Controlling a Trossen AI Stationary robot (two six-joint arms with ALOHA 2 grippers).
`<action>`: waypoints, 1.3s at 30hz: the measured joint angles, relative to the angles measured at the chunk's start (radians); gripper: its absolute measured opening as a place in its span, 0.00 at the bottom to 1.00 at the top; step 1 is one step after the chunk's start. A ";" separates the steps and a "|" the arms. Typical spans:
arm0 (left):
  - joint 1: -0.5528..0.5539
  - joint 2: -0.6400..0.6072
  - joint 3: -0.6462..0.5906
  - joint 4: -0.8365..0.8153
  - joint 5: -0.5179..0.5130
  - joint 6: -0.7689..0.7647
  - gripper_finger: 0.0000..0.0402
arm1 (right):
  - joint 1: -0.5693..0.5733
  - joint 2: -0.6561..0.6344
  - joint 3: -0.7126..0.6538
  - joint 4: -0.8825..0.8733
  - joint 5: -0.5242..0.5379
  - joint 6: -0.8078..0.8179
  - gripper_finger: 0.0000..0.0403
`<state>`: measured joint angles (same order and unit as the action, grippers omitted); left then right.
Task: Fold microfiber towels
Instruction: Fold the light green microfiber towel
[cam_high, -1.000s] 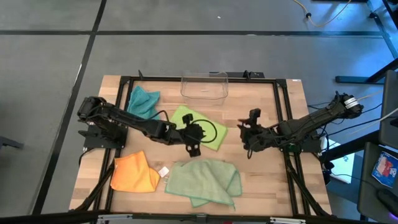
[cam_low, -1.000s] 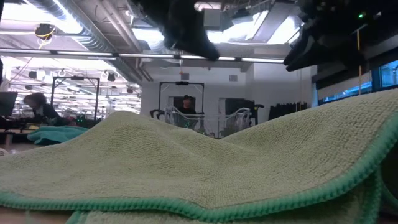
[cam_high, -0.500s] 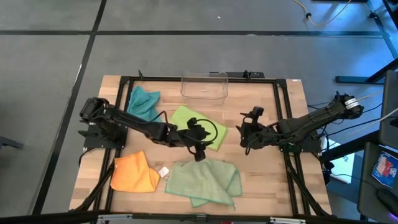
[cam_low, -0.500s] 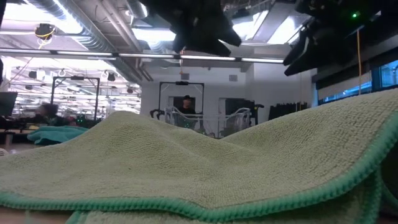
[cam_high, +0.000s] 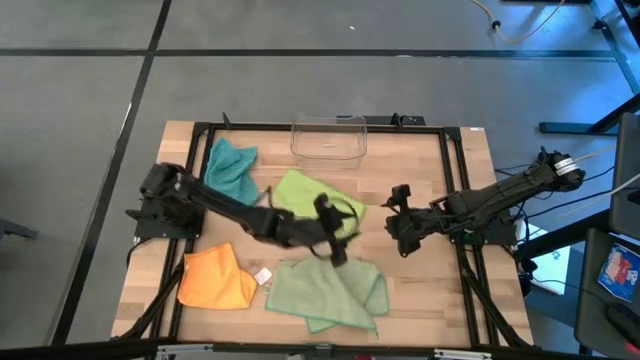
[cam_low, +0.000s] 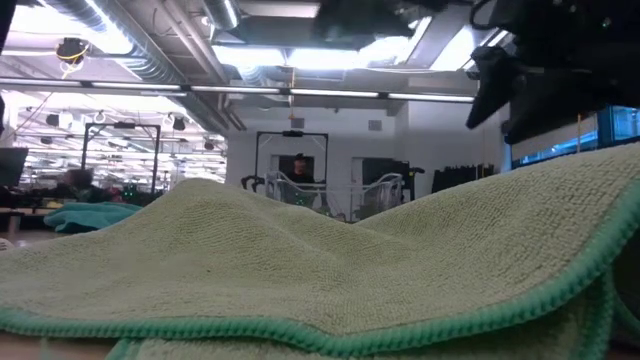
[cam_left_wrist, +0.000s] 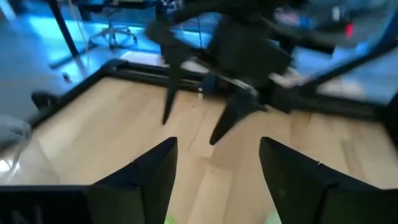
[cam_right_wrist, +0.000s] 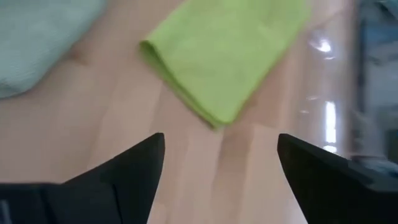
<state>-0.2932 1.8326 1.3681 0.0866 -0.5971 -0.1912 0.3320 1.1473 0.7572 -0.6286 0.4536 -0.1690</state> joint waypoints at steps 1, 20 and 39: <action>-0.011 0.039 0.054 -0.033 -0.022 0.030 0.55 | -0.009 0.000 0.000 -0.008 -0.021 0.002 0.78; 0.001 0.373 0.282 -0.516 -0.087 -0.133 0.55 | -0.159 0.019 -0.141 0.130 -0.140 -0.187 0.78; 0.015 0.437 0.280 -0.523 -0.011 -0.035 0.55 | -0.190 0.214 -0.142 0.349 -0.093 -0.299 0.78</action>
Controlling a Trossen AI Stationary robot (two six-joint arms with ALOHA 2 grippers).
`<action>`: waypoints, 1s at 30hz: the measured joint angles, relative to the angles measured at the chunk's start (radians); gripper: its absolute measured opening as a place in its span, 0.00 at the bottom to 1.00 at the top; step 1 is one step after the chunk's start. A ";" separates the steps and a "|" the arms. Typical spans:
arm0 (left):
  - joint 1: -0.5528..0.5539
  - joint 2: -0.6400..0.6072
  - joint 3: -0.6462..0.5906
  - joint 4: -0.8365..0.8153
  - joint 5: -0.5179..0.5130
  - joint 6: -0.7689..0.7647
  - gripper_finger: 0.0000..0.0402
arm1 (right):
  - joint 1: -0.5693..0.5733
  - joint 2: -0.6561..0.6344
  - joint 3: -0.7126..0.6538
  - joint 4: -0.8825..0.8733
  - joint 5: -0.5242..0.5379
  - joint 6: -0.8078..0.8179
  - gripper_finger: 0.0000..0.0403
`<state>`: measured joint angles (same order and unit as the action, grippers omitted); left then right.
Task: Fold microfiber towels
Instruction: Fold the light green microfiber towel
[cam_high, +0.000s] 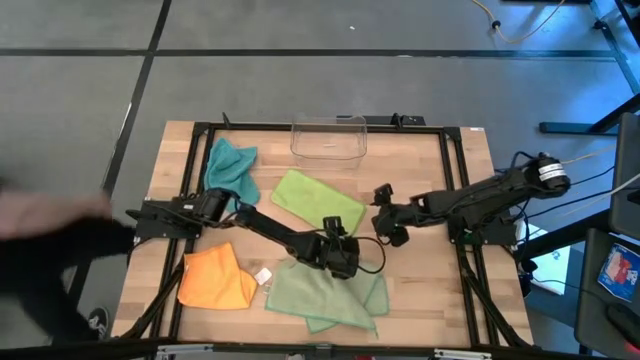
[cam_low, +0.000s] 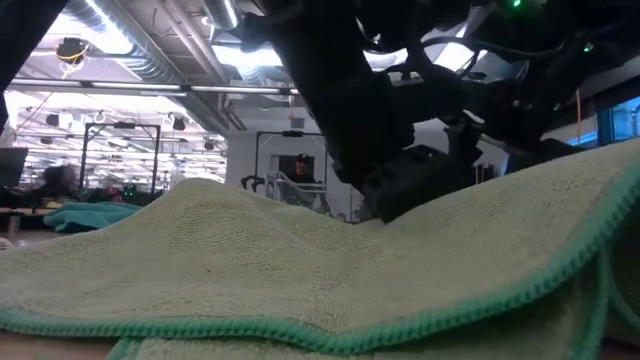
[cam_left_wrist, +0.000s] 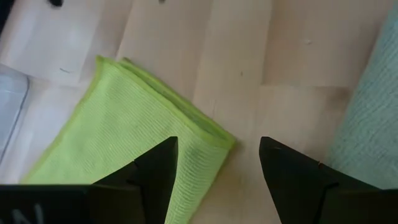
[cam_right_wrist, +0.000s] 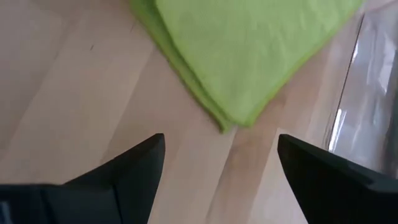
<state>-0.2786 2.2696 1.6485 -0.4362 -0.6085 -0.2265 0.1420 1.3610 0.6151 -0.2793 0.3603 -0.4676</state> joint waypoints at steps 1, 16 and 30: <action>0.004 0.002 0.000 0.003 0.013 -0.003 0.55 | -0.009 0.010 0.000 0.011 -0.011 -0.013 0.78; 0.002 0.032 0.002 0.030 -0.016 -0.032 0.55 | -0.136 0.183 0.000 0.194 -0.119 -0.167 0.71; 0.002 0.033 0.001 0.028 -0.002 -0.060 0.55 | -0.187 0.233 0.006 0.247 -0.187 -0.182 0.67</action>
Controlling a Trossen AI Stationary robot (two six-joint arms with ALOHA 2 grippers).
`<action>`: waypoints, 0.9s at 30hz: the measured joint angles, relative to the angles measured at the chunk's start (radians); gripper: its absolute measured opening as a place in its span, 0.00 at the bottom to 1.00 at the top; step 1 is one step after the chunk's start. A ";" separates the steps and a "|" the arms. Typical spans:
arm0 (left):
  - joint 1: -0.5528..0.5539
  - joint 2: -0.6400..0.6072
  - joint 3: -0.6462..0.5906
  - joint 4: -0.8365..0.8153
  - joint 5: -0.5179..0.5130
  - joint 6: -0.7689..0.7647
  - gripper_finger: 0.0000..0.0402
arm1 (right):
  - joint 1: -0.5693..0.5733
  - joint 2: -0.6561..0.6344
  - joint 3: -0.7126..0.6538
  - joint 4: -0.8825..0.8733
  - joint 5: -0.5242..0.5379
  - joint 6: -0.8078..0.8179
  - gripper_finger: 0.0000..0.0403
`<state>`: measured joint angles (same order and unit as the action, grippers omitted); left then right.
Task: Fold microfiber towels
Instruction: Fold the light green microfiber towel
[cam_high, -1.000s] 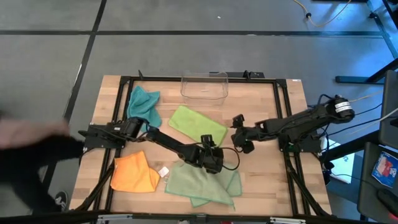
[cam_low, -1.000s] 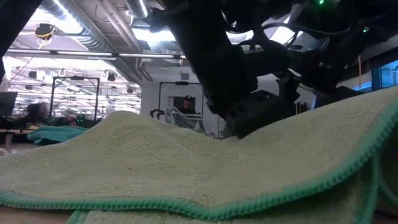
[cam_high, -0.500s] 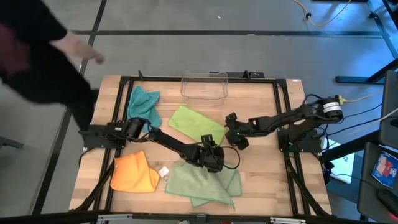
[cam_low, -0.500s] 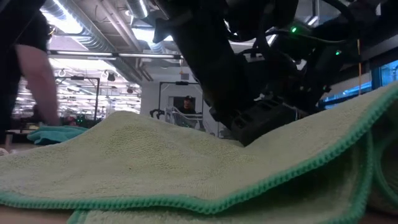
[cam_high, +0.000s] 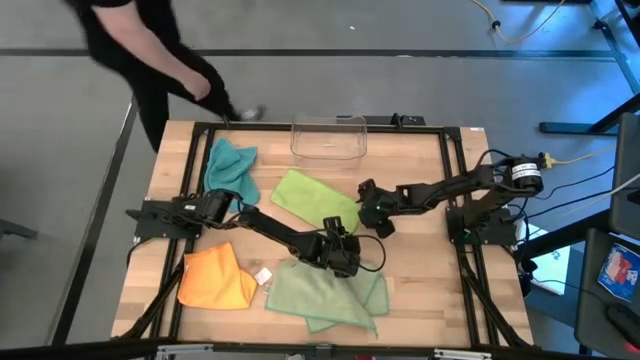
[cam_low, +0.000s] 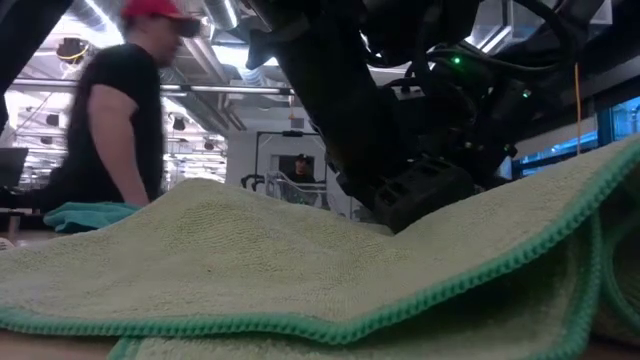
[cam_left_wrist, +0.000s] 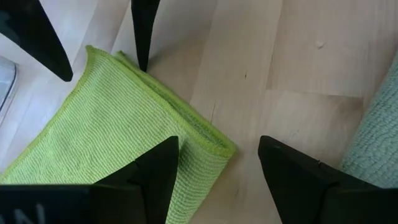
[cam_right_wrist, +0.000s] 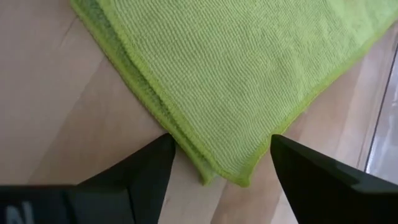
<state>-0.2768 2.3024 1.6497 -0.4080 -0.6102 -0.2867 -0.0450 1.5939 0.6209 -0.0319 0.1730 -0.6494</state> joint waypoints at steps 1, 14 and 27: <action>0.000 0.000 0.000 0.000 0.000 0.000 0.55 | -0.003 0.000 0.000 -0.004 -0.004 0.015 0.66; 0.000 0.000 0.000 0.000 -0.005 -0.001 0.55 | -0.006 0.002 -0.002 -0.016 -0.015 0.046 0.41; 0.000 0.002 0.000 0.004 0.005 0.000 0.38 | -0.006 0.002 -0.004 -0.014 -0.002 0.092 0.29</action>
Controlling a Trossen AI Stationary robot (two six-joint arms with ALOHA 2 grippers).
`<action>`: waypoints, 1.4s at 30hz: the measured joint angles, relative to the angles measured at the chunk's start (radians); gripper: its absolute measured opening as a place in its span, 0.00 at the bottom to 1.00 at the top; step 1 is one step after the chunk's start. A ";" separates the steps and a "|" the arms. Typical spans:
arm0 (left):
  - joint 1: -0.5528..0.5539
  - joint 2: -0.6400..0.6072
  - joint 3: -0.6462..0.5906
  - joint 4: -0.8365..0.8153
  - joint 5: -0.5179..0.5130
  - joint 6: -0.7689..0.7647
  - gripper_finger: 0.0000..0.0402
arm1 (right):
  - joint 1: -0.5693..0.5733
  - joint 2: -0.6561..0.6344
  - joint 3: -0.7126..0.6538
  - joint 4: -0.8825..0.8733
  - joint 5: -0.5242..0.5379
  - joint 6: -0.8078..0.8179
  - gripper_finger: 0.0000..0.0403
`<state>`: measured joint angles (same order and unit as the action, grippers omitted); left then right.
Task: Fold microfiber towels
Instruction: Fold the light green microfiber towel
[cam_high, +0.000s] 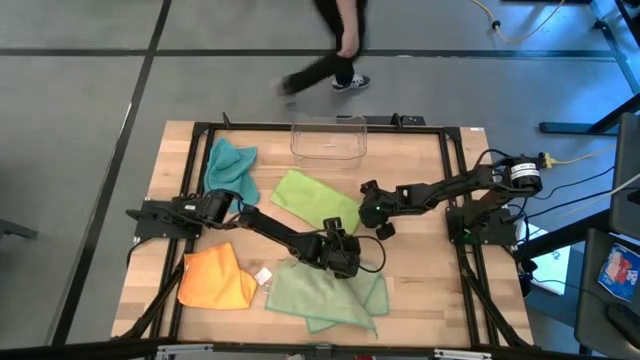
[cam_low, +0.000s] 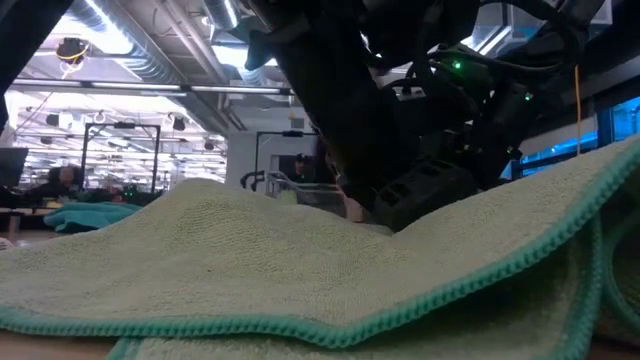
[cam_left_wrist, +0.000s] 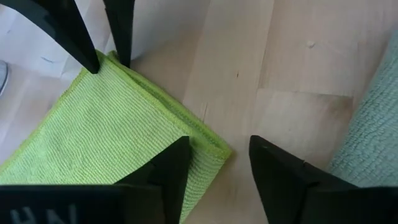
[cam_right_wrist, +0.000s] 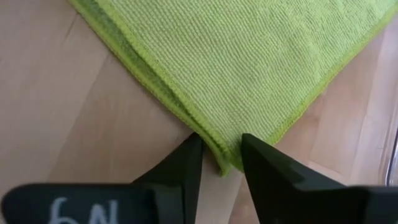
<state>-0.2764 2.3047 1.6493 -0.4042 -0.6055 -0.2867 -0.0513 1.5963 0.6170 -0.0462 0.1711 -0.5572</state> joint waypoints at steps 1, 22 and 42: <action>0.000 0.000 0.000 0.000 0.001 0.000 0.36 | 0.000 0.000 0.000 0.001 0.000 0.002 0.27; -0.003 0.002 0.027 -0.010 -0.061 -0.025 0.00 | 0.014 -0.007 -0.003 0.013 0.003 0.011 0.01; -0.095 0.001 0.297 -0.163 -0.126 -0.018 0.00 | 0.207 -0.254 0.161 -0.410 0.048 0.157 0.00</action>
<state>-0.3715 2.3054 1.9460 -0.5671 -0.7311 -0.3047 0.1555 1.3419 0.7783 -0.4560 0.2186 -0.4004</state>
